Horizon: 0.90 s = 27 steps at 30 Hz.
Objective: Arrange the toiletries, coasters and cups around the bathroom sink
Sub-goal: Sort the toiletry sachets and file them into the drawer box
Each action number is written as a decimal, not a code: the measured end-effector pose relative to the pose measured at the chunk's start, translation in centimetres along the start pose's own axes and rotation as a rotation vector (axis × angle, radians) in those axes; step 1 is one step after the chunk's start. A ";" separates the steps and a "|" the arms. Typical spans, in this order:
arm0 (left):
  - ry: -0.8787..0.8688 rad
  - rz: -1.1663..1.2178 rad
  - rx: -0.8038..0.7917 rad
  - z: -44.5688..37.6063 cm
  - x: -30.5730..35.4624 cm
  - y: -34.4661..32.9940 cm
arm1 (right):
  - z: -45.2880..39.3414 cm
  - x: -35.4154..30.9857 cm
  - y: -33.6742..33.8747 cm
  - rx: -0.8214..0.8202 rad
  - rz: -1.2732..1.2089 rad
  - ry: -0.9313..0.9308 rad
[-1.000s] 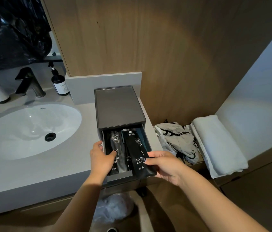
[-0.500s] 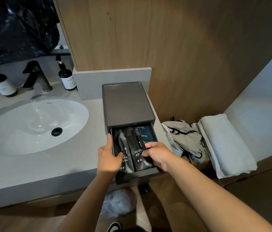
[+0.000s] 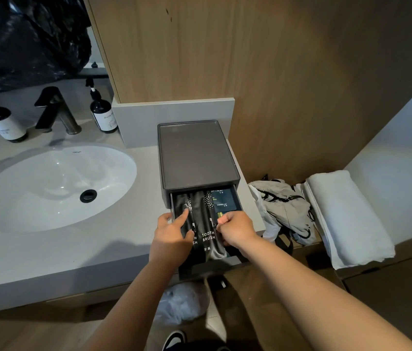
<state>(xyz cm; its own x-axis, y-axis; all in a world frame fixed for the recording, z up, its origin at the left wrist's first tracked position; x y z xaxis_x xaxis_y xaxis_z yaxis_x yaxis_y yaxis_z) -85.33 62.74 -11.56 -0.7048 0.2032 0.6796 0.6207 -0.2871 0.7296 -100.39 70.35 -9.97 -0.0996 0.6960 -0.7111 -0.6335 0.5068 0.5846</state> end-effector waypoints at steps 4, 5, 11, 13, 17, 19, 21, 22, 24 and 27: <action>-0.009 -0.067 -0.038 -0.3 0.2 -0.1 | 0.0 -0.3 0.6 0.052 0.094 0.047; -0.008 -0.076 -0.042 -0.3 0.3 -0.1 | 0.0 -0.3 0.8 0.059 0.119 0.057; -0.009 -0.102 -0.041 -0.3 0.2 -0.1 | -0.2 -1.1 0.5 0.042 0.317 0.167; -0.014 -0.114 -0.043 -0.3 0.2 -0.1 | 0.0 -1.3 0.5 0.065 0.373 0.213; -0.023 -0.134 -0.060 -0.5 0.3 -0.1 | 0.9 -1.9 0.6 0.117 0.521 0.452; -0.026 -0.134 -0.065 -0.5 0.3 0.0 | 1.6 -2.4 0.2 0.093 0.598 0.670; -0.027 -0.134 -0.074 -0.6 0.4 0.0 | 1.9 -2.3 -0.4 0.027 0.646 0.814; -0.035 -0.139 -0.076 -0.6 0.4 0.0 | 1.9 -2.0 -0.7 -0.017 0.669 0.834; -0.055 -0.147 -0.076 -0.5 0.5 0.2 | 1.7 -1.5 -1.1 -0.082 0.712 0.817; -0.102 -0.167 -0.057 -0.4 0.7 0.4 | 1.5 -1.5 -1.1 -0.092 0.771 0.806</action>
<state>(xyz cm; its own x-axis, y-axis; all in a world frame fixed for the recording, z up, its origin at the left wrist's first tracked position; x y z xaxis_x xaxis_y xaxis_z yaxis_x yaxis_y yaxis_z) -85.70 62.36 -10.85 -0.7561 0.3457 0.5557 0.4754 -0.2933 0.8294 -98.42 69.50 -9.02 -0.9371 0.2576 -0.2356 -0.2387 0.0196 0.9709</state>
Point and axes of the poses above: each hand's wrist, its own z-axis away from the middle knuckle, its own y-axis out of the back of the hand, x = y × z, the point moved 4 cm from there along -z, towards the middle knuckle, and after that the axes turned 12 degrees about x, right-handed, at the moved point
